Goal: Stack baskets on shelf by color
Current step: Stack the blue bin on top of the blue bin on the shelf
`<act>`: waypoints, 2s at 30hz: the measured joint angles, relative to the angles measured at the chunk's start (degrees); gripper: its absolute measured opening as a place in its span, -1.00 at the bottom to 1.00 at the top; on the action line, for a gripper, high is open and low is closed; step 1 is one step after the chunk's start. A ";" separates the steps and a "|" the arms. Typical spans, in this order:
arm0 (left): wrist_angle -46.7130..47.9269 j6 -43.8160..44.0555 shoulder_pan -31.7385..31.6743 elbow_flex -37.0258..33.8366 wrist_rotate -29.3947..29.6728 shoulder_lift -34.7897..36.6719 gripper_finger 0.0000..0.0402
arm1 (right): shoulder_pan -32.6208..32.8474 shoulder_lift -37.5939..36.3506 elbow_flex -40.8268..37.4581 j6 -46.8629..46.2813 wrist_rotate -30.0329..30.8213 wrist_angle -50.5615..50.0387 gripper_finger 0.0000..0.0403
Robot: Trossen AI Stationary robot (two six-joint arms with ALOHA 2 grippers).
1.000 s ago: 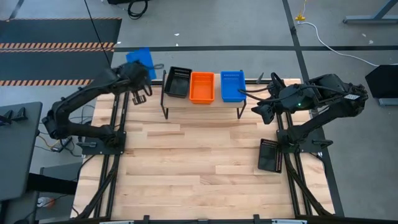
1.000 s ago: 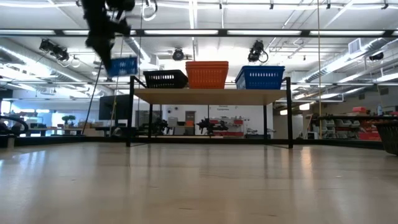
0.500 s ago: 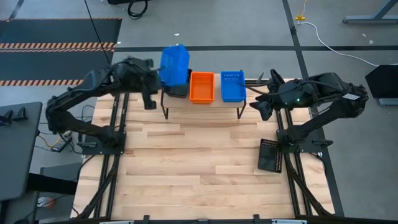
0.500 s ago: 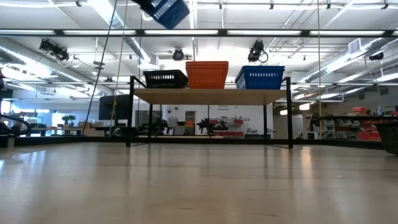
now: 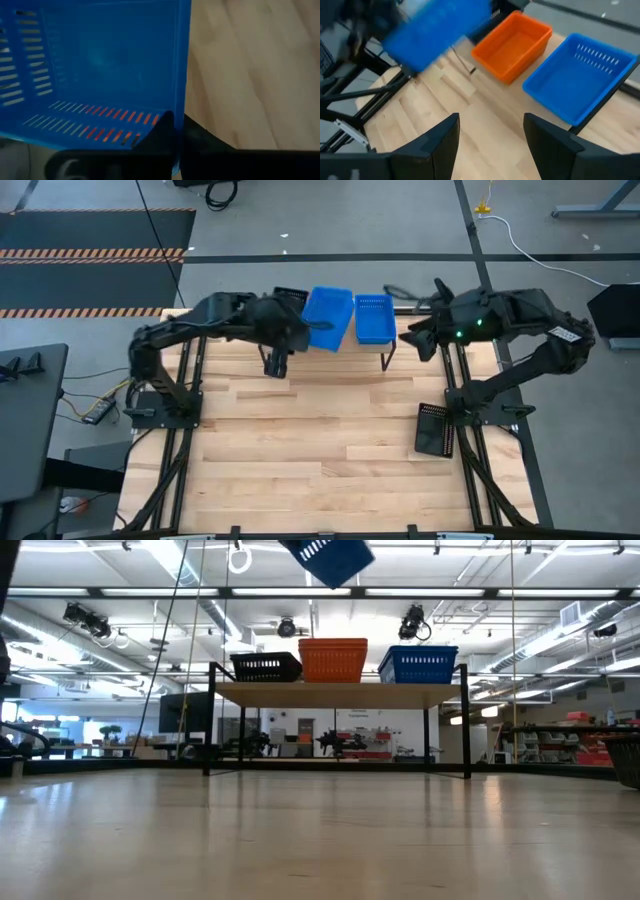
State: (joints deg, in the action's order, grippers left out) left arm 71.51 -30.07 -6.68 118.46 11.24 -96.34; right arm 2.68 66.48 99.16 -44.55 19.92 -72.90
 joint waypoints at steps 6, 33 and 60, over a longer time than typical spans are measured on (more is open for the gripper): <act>9.81 -8.03 3.15 9.47 -4.54 -7.50 -0.97 | -8.72 1.93 5.43 6.29 -4.24 0.05 0.06; 10.68 -12.96 6.98 11.45 -2.36 -11.45 -0.96 | -21.23 23.55 10.66 17.79 -40.72 0.60 -0.02; -5.86 -11.16 10.84 11.42 10.01 -7.58 -0.03 | -22.70 22.95 10.66 26.93 -36.25 -4.69 -0.97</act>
State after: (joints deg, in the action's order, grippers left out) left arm 65.65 -41.23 4.16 129.88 21.25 -103.92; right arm -20.02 89.43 109.82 -17.62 -16.33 -77.59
